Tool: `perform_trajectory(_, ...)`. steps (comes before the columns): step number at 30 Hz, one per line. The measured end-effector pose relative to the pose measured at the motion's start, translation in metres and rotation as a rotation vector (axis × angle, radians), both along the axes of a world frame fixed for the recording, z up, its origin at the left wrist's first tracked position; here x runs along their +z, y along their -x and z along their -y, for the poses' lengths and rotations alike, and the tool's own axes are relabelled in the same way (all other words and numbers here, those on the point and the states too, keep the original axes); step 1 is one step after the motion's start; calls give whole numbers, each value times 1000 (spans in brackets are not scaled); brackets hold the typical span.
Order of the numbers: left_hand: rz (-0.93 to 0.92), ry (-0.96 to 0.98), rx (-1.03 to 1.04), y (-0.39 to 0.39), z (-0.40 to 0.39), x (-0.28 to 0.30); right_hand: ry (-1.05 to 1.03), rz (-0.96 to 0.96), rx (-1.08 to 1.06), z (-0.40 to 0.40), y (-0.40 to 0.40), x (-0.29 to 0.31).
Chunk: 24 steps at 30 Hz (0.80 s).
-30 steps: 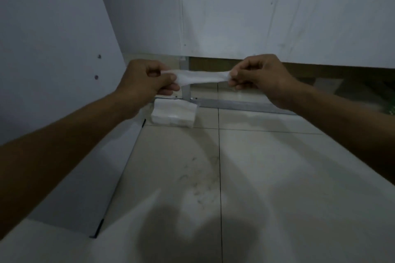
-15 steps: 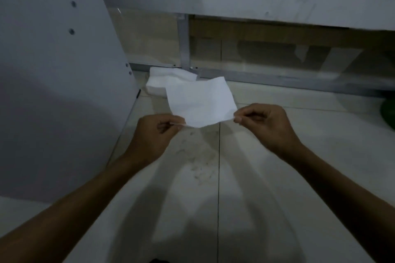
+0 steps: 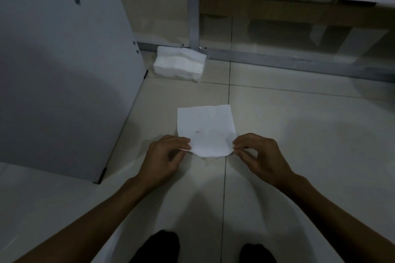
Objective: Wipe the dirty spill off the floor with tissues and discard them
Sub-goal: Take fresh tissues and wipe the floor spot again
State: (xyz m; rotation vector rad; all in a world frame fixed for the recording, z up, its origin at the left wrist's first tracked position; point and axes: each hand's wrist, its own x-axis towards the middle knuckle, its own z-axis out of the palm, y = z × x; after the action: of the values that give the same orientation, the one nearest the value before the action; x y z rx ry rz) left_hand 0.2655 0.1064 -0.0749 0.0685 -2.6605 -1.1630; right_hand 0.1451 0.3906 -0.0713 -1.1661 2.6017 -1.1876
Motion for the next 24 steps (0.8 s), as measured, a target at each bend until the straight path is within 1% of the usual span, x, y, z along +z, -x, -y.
perform_trajectory(3,-1,53,-30,-4,1,-5,-14,18,-6,-4,-2,-3)
perform_trajectory(6,3,109,-65,-8,1,-10,-56,-18,-5,-6,-4,-7)
perform_trajectory(11,28,212,-151,-13,3,-13,-136,-50,59,-11,-4,-13)
perform_trajectory(14,37,240,-184,-18,1,-15,-165,-55,68,-13,-6,-16)
perform_trajectory(20,-35,279,-171,-20,-10,-20,-190,-69,59,-11,-16,-18)
perform_trajectory(24,-41,327,-107,-16,-12,-24,-241,-91,29,-7,-19,-20)
